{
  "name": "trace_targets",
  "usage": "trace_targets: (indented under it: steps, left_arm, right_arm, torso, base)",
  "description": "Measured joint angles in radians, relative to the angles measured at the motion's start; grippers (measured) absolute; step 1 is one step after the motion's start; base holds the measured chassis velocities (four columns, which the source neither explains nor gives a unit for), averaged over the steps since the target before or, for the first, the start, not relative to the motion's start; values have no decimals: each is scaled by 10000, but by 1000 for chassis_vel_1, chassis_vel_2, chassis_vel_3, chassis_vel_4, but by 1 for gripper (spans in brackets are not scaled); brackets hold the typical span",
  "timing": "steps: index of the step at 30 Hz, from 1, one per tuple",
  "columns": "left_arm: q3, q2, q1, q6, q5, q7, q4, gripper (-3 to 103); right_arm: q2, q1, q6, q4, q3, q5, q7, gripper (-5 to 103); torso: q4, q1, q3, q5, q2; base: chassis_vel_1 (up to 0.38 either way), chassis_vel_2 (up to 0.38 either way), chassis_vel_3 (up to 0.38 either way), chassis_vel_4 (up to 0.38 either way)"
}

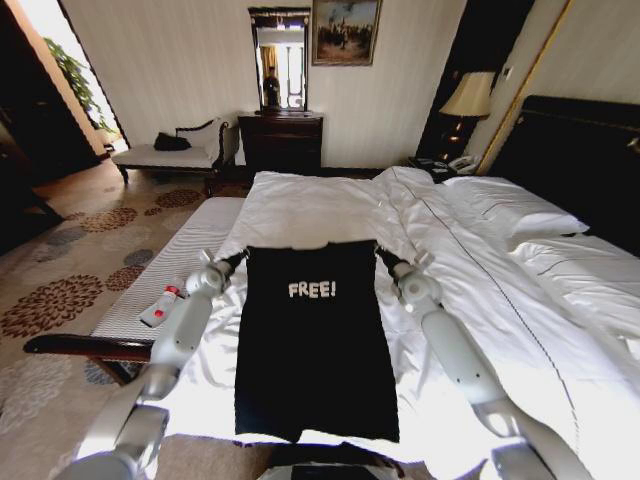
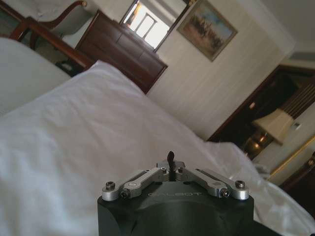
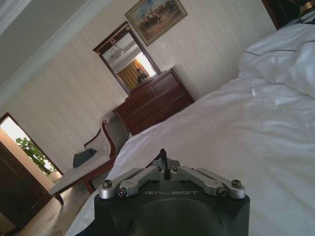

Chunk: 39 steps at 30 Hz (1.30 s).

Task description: Fold the clothes on the bed.

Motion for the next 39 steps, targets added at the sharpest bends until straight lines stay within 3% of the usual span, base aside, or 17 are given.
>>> trace_targets:
  steps: [6, 10, 18, 22, 23, 26, 28, 30, 33, 39]
  left_arm:
    - [-135, 86, -841, -213, -535, 386, 279, 0]
    - [-198, 261, -656, -219, -1009, 317, -200, 0]
    - [-629, 1045, 1630, 43, -1626, 51, -3035, 0]
    - [-1605, 1709, 4050, 132, -1937, -75, -5110, 0]
    - [-1605, 1709, 4050, 132, -1937, -75, -5110, 0]
    - [-2508, 2003, 6280, 174, -1812, 14, -6348, 0]
    - [-2638, 2011, 6608, 152, -1722, 64, -6520, 0]
    - [-3039, 1945, 7720, 64, -1440, 224, -7094, 0]
    - [-3242, 1774, 8353, -21, -1223, 316, -7408, 0]
    - [-3288, 1333, 9259, -128, -739, 442, -7697, 0]
  right_arm:
    - [488, 1205, 472, -807, -379, 307, -144, 0]
    - [471, 967, 488, -421, -325, 434, -64, 0]
    - [-796, -960, 311, 1622, 118, 763, 288, 0]
    - [-1440, -2993, 238, 3135, 820, 1212, 677, 0]
    - [-1440, -2993, 238, 3135, 820, 1212, 677, 0]
    - [-1369, -4142, 238, 3725, 1075, 1084, 942, 0]
    - [-1350, -4298, 239, 3801, 1080, 1023, 967, 0]
    - [-1301, -4858, 269, 4059, 1082, 763, 1059, 0]
    - [-1237, -5376, 305, 4265, 1083, 509, 1104, 0]
    - [-967, -6539, 474, 4578, 1387, -38, 1321, 0]
  torso:
    - [0, 2, 0, 1, -1]
    - [3, 2, 0, 1, 0]
    - [-7, -1, -2, 0, 0]
    - [-3, -5, -5, 1, 1]
    - [-3, -5, -5, 1, 1]
    - [6, -5, -4, -2, 1]
    - [4, -6, -5, 2, 2]
    - [6, -6, -4, 1, 2]
    - [-5, -6, -4, 1, 2]
    - [-2, 0, -2, 1, 2]
  base:
    - [0, 0, 0, 0]
    - [0, 0, 0, 0]
    - [0, 0, 0, 0]
    - [0, 0, 0, 0]
    - [0, 0, 0, 0]
    - [0, 0, 0, 0]
    - [0, 0, 0, 0]
    - [0, 0, 0, 0]
    - [0, 0, 0, 0]
    - [0, 0, 0, 0]
